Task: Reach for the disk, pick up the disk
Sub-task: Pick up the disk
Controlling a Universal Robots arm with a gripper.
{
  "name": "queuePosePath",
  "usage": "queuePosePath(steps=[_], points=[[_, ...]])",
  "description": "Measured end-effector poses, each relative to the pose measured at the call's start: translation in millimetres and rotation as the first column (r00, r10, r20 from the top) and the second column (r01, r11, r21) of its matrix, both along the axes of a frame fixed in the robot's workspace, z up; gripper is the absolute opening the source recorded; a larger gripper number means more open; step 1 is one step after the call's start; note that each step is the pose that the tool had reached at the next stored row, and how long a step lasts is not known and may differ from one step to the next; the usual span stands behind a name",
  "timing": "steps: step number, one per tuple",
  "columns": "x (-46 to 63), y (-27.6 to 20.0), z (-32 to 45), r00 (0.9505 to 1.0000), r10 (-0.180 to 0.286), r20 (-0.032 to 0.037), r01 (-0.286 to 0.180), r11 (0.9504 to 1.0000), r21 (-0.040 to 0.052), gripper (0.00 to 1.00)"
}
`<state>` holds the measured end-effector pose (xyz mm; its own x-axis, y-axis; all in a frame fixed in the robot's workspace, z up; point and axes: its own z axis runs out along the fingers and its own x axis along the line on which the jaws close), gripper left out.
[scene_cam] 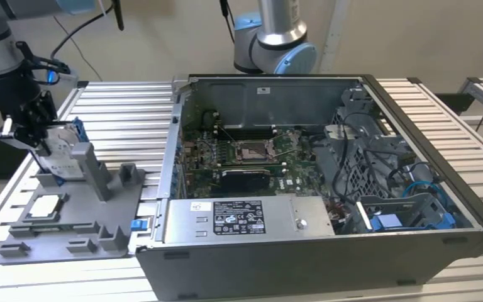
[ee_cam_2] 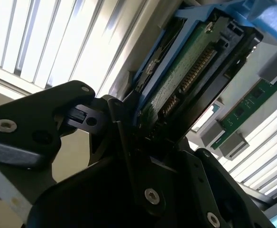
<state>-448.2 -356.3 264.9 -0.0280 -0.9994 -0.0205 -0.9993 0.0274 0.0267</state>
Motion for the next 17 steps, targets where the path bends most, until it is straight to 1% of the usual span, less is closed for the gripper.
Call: queuePosePath(steps=[9,17], points=[[0.0,0.0,7.3,1.0,0.0,0.0001,0.0,1.0,0.0,0.0],[0.0,0.0,17.9,1.0,0.001,0.0001,-0.001,1.0,0.0,0.0]])
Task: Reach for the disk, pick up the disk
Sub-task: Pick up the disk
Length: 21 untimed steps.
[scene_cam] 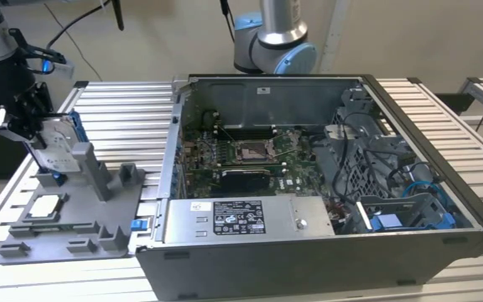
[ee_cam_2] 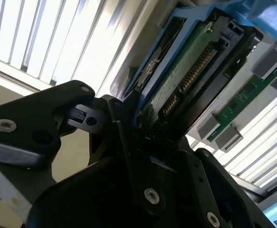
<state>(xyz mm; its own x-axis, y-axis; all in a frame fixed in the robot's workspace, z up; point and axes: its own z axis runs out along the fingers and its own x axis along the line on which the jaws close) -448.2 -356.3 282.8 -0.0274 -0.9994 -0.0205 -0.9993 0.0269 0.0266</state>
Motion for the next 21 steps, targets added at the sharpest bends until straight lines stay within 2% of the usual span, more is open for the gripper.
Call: queuePosePath(steps=[10,21], points=[[0.0,0.0,14.5,1.0,0.0,0.0,0.0,1.0,0.0,0.0],[0.0,0.0,26.6,1.0,0.001,0.0,-0.001,1.0,0.0,0.0]])
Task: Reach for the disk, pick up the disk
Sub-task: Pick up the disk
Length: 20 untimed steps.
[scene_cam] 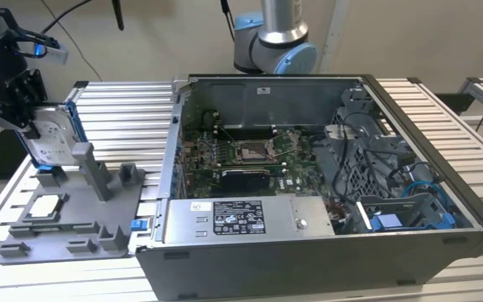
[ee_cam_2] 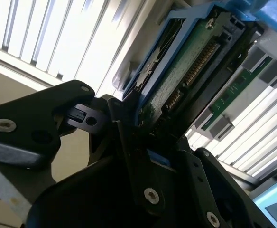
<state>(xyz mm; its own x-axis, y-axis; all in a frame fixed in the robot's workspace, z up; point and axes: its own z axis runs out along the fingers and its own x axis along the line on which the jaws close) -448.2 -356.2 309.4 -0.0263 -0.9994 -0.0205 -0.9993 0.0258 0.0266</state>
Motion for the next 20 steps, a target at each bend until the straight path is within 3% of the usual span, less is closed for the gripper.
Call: queuePosePath(steps=[20], points=[[0.0,0.0,26.1,1.0,0.008,0.0002,-0.008,1.0,-0.0001,0.0]])
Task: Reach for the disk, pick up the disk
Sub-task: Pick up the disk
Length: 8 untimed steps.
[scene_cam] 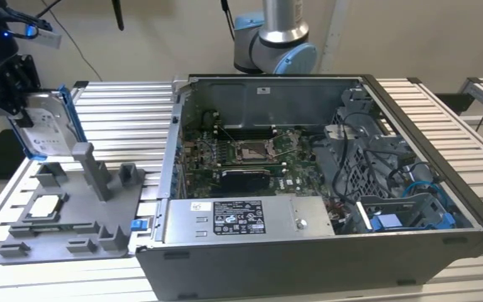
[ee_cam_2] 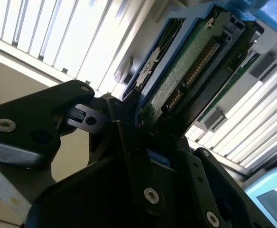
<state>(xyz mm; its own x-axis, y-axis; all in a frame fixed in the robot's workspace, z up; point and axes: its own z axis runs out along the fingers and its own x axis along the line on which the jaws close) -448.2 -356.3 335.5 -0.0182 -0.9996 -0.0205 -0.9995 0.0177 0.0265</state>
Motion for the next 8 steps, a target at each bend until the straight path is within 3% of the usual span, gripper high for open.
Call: queuePosePath(steps=[5,8], points=[[0.1,-0.1,3.9,1.0,0.005,0.0036,-0.005,1.0,0.0,0.0],[0.0,-0.1,5.2,0.9999,0.007,0.0105,-0.007,1.0,0.0,0.0]])
